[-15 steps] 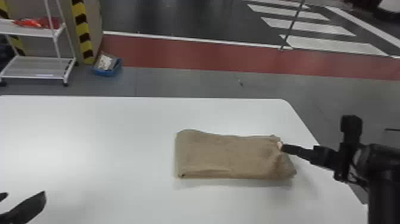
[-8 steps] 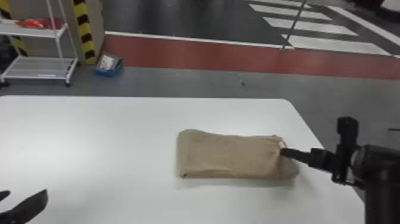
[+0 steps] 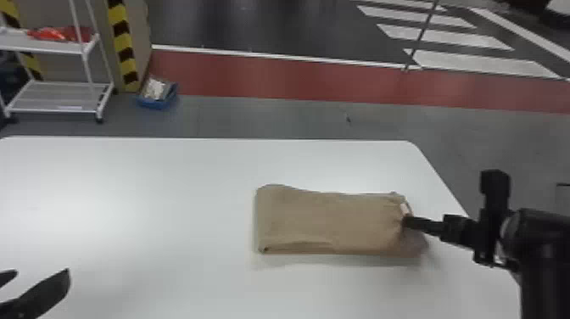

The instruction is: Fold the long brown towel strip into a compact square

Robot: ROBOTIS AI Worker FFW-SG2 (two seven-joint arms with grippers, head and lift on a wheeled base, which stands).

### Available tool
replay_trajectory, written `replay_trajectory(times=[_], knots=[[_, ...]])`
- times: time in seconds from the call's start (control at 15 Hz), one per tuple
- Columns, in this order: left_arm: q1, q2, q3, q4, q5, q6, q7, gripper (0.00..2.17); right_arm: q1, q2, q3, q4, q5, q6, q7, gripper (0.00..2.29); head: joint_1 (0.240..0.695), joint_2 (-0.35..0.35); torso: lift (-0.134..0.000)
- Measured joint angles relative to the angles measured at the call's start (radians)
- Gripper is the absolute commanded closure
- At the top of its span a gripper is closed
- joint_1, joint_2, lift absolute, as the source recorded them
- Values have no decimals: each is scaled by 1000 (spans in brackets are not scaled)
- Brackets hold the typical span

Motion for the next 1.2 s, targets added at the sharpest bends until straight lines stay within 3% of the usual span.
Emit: replay_trajectory(times=[0.13,0.47,0.93,1.07,1.2], knots=[[0,0,0,-1,0,0,0,174,0,1,-9,0,-11,0,4,1426,695,-203,-125],[-1,0,-1,-5,-2,1,2,174,11,0,-79,-33,-80,34,31,1426,695,-211,-125],[-11,0,-27,-1,-21,3,9,174,24,-84,-257,-215,-319,290,59,1426,695,-261,-125],[-10,0,-40,-1,-29,3,10,174,-2,-69,-267,-257,-380,320,47,1426,695,-251,-125],[-2,0,-43,-2,-32,3,9,174,-24,-26,-236,-289,-398,326,33,1423,695,-205,-125]])
